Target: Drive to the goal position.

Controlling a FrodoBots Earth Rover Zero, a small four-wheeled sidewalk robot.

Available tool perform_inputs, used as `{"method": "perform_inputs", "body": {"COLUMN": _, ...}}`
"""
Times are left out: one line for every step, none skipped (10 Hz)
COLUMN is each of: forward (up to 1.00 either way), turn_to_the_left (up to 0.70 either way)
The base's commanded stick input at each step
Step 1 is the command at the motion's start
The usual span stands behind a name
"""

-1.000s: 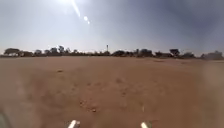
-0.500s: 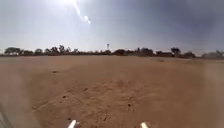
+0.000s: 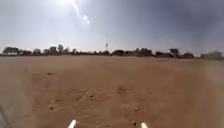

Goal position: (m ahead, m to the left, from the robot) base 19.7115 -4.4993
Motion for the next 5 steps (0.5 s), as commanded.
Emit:
{"method": "perform_inputs", "body": {"forward": 0.7, "turn_to_the_left": 0.0}}
{"method": "perform_inputs", "body": {"forward": 0.7, "turn_to_the_left": 0.0}}
{"method": "perform_inputs", "body": {"forward": 0.7, "turn_to_the_left": 0.0}}
{"method": "perform_inputs", "body": {"forward": 0.7, "turn_to_the_left": 0.0}}
{"method": "perform_inputs", "body": {"forward": 0.7, "turn_to_the_left": 0.0}}
